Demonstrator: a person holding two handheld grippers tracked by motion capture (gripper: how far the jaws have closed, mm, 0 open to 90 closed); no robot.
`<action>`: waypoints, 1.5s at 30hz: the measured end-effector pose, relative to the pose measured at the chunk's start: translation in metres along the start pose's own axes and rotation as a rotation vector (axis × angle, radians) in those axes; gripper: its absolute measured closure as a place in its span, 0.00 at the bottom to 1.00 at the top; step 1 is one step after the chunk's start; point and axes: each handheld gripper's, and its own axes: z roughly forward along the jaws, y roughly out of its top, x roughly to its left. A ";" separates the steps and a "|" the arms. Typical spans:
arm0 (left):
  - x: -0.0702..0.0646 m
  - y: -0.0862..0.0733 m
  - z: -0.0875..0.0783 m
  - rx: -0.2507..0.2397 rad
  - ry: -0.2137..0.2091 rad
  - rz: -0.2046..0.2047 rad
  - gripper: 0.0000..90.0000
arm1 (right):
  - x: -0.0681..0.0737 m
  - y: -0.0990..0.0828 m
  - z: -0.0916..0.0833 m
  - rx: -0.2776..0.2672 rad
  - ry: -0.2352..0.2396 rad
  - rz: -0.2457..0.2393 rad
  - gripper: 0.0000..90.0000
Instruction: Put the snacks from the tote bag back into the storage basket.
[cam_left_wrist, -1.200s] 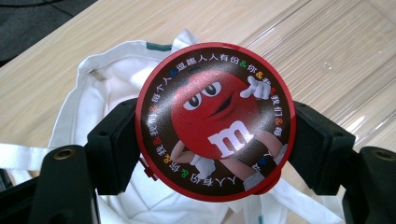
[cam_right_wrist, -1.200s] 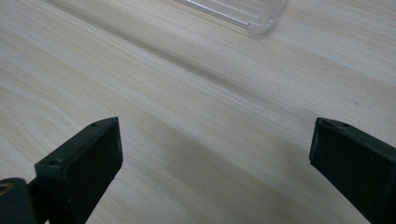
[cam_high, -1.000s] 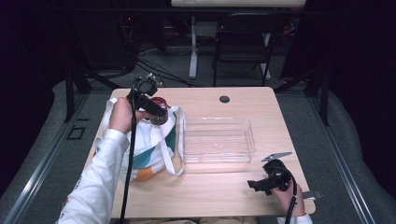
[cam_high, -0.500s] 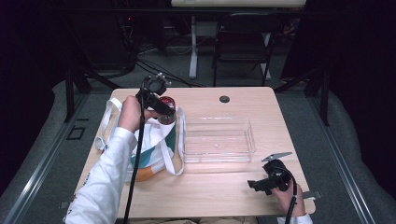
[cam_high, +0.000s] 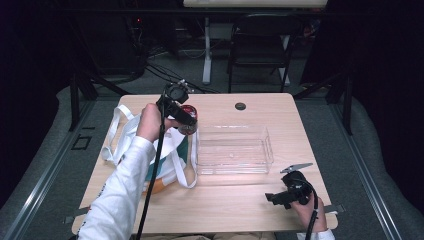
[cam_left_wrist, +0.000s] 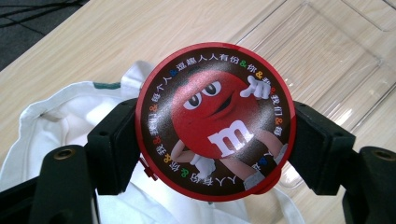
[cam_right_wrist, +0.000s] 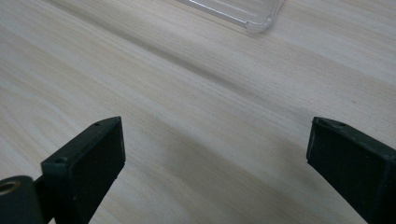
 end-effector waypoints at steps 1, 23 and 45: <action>-0.001 0.000 0.001 -0.004 -0.001 0.000 0.29 | 0.000 0.000 0.000 0.000 0.000 0.000 0.04; -0.020 0.006 0.009 -0.009 -0.044 0.032 0.29 | 0.000 0.000 0.000 -0.001 0.000 -0.002 0.05; -0.034 0.004 0.023 -0.005 -0.094 0.042 0.29 | 0.000 0.000 0.000 -0.001 0.000 -0.002 0.05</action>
